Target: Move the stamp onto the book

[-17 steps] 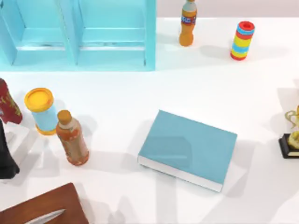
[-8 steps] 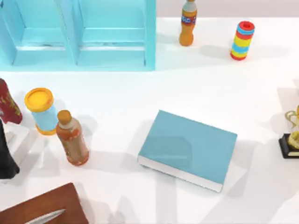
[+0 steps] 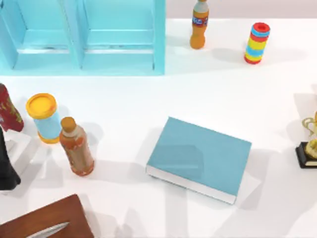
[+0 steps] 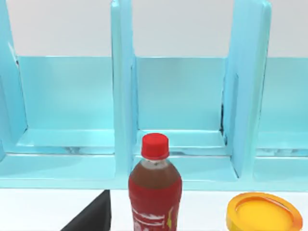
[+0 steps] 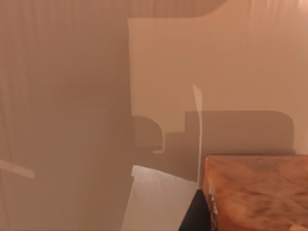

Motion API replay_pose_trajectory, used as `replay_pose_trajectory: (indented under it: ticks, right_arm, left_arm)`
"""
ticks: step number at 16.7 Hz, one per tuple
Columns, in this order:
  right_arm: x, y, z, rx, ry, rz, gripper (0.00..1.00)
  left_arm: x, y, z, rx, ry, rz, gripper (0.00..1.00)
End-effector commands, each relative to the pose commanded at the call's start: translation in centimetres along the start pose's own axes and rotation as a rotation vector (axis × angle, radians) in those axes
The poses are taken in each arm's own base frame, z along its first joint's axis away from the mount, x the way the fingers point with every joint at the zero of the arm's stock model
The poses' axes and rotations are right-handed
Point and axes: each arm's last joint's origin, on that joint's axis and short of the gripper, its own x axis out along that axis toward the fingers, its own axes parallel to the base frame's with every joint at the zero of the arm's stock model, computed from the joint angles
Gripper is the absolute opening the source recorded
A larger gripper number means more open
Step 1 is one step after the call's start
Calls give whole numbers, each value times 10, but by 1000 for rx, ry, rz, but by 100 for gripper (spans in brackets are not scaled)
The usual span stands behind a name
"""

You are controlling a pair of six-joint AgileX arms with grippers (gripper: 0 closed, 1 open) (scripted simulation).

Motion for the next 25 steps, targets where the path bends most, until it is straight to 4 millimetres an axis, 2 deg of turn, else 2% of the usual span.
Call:
replay_pose_trajectory:
  ticks: [4, 7, 9, 12, 15, 18, 25]
  right_arm:
    - [-6, 1, 1, 8, -6, -2, 0]
    - [-38, 16, 9, 26, -41, -10, 0]
    - [-69, 35, 15, 37, -72, -16, 0]
    - [-115, 76, 16, 38, -93, -10, 0]
    - [-142, 119, 8, 21, -55, 2, 0]
    - [-150, 146, 1, 5, -9, 0, 0]
    - [-150, 153, 3, 6, -10, 1, 0]
  left_arm:
    - [0, 0, 0, 0, 0, 0, 100]
    - [0, 0, 0, 0, 0, 0, 100]
    - [0, 0, 0, 0, 0, 0, 100]
    - [0, 0, 0, 0, 0, 0, 100]
    - [0, 0, 0, 0, 0, 0, 100]
    - [0, 0, 0, 0, 0, 0, 100]
    - [0, 0, 0, 0, 0, 0, 100]
